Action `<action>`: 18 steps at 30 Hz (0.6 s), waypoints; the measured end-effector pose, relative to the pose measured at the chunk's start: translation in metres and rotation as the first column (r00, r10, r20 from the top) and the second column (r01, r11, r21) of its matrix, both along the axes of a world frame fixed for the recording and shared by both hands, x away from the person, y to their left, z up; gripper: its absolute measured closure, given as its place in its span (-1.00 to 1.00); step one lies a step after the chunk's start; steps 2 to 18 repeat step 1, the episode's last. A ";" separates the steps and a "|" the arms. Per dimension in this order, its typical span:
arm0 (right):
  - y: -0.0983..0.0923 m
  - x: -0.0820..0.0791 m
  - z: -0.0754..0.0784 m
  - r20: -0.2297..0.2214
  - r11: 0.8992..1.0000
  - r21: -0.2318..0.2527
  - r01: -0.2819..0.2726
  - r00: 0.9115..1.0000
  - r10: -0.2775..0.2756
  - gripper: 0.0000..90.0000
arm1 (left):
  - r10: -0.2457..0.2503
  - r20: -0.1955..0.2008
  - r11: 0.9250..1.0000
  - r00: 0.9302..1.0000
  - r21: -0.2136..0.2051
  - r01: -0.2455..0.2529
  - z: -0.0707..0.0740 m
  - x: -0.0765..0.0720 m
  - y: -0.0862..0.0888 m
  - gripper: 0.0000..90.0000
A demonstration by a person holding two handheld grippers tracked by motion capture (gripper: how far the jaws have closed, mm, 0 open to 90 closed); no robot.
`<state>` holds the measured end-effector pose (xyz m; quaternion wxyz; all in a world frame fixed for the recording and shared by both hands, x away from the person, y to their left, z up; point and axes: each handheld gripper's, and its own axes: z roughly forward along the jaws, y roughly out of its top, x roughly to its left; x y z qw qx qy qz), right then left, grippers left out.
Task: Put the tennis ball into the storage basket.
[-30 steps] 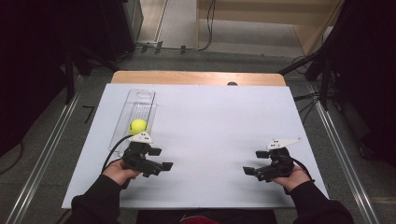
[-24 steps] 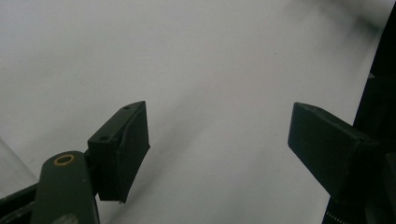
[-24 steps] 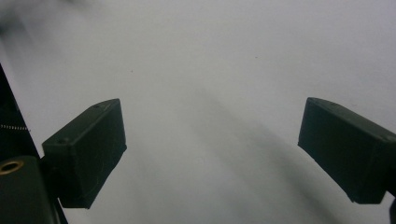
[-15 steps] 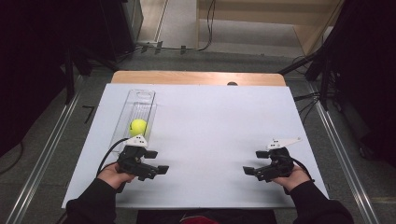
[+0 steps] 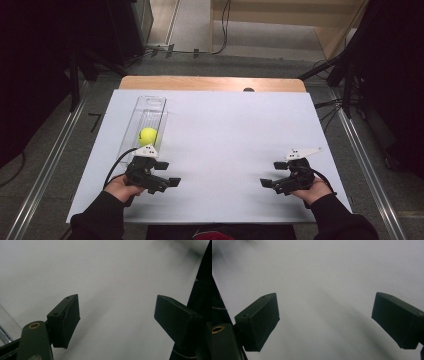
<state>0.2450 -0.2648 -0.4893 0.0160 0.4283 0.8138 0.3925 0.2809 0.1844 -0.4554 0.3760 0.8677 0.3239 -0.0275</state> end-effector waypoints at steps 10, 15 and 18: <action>0.000 0.000 0.000 -0.001 1.000 -0.001 0.000 1.000 0.000 -0.87 | -0.001 -0.001 1.000 1.000 0.002 0.001 0.000 0.000 0.000 -0.53; 0.000 0.000 0.000 -0.001 1.000 -0.001 0.000 1.000 0.000 -0.87 | -0.001 -0.001 1.000 1.000 0.002 0.001 0.000 0.000 0.000 -0.53; 0.000 0.000 0.000 -0.001 1.000 -0.001 0.000 1.000 0.000 -0.87 | -0.001 -0.001 1.000 1.000 0.002 0.001 0.000 0.000 0.000 -0.53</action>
